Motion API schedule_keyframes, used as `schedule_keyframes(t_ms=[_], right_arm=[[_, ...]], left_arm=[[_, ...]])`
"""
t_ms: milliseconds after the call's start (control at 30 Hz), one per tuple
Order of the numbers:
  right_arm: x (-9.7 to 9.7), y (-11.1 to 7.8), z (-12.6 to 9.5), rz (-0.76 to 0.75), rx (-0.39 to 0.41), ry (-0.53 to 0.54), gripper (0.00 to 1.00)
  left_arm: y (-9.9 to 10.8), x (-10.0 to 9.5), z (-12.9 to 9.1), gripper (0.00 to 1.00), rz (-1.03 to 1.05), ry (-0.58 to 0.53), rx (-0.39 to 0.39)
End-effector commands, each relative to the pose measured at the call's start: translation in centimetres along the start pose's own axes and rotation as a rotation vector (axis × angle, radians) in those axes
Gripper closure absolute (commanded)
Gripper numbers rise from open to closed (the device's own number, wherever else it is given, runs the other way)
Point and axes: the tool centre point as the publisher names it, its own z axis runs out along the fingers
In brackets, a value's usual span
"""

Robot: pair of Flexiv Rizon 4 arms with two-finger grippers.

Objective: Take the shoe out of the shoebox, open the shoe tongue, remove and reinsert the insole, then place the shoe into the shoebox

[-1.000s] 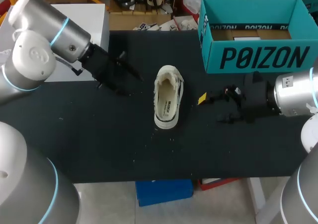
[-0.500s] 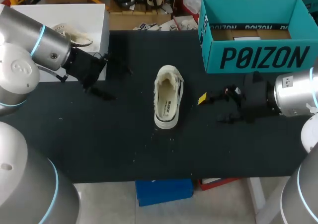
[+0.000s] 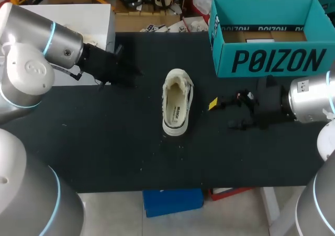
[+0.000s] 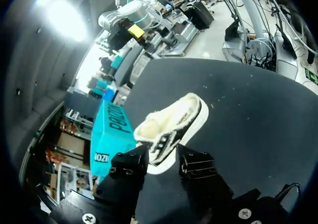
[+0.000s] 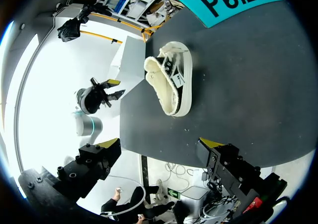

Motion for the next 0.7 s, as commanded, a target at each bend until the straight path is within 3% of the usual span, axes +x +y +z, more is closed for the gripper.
schedule_keyframes(t_ms=[33,367,567,700], right_arm=[[0.0,0.0,0.0,0.0,0.001,-0.002,0.0],[0.0,0.0,0.0,0.0,0.001,-0.002,0.0],[0.0,0.0,0.0,0.0,0.001,-0.002,0.0],[0.0,0.0,0.0,0.0,0.001,-0.002,0.0]], left_arm=[[1.5,-1.8,2.2,1.0,-0.009,0.003,0.003],[4.5,-5.2,5.1,1.0,-0.013,-0.004,-0.033],[5.7,-6.2,7.9,1.0,-0.02,0.028,-0.024],[5.5,-6.1,9.9,1.0,-0.016,0.048,0.002]])
